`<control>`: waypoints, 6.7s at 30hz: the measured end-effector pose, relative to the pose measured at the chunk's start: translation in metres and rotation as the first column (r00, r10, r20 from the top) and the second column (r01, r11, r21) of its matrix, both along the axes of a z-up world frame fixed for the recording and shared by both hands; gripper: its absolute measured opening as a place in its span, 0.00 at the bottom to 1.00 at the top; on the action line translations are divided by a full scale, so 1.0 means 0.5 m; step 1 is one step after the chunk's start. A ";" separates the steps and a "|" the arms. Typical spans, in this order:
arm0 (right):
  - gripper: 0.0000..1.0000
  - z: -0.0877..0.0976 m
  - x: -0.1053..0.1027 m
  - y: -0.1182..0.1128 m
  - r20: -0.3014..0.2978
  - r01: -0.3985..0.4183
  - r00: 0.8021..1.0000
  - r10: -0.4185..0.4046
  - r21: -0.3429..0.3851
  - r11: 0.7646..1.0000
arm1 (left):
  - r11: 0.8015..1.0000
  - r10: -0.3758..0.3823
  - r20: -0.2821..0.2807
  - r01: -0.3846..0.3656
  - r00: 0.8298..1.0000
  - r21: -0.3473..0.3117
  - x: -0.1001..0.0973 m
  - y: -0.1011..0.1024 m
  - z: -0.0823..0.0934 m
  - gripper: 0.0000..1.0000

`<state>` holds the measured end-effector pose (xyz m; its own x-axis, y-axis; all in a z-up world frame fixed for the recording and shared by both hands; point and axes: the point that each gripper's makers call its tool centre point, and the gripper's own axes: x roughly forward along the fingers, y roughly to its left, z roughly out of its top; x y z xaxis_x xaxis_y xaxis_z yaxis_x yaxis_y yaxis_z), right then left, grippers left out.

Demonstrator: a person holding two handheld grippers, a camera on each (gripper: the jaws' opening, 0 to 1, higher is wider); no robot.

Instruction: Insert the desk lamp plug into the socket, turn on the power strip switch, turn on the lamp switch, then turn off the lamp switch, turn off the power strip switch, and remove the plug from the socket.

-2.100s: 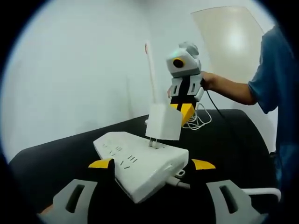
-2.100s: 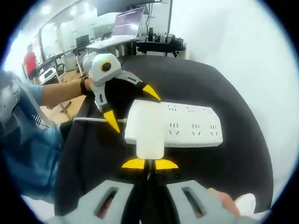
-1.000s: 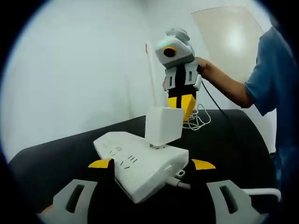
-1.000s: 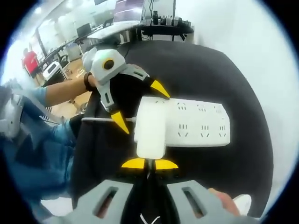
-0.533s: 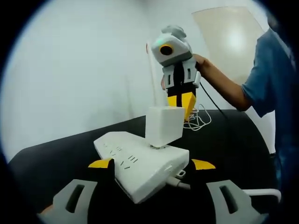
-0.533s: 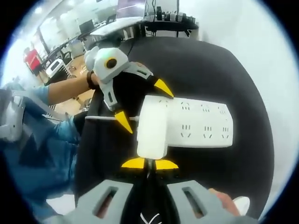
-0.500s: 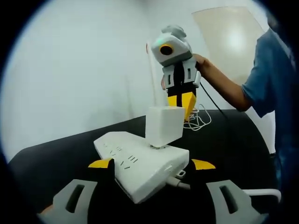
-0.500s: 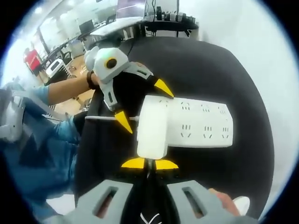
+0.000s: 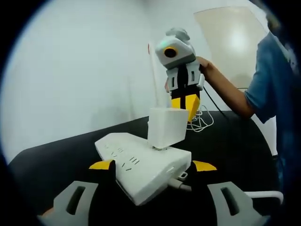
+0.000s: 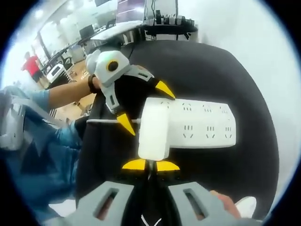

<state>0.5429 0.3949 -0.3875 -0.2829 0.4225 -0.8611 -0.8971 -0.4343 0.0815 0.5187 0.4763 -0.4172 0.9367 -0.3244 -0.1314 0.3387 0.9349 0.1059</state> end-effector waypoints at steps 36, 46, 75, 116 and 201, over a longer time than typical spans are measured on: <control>0.07 -0.016 0.000 -0.003 0.029 -0.017 0.999 0.018 -0.014 1.000 | 0.996 0.023 0.075 -0.016 0.997 -0.083 -0.016 -0.013 0.176 0.19; 0.07 -0.022 0.008 -0.004 -0.064 -0.007 0.998 0.005 -0.024 1.000 | 1.000 -0.026 0.096 0.027 0.995 -0.010 0.016 -0.047 0.225 0.06; 0.07 -0.022 0.007 0.000 -0.266 0.003 0.964 -0.010 -0.025 1.000 | 0.998 -0.051 -0.084 0.054 0.995 0.042 0.077 -0.092 0.148 0.00; 0.07 -0.042 0.011 -0.004 -0.329 -0.035 0.944 0.016 -0.050 0.998 | 0.996 -0.087 -0.023 0.087 0.996 -0.004 0.109 -0.097 0.138 0.00; 0.36 0.058 0.090 -0.018 -0.059 -0.056 0.996 0.070 0.208 0.977 | 0.995 0.048 0.066 -0.042 0.997 -0.090 -0.014 -0.011 0.184 0.53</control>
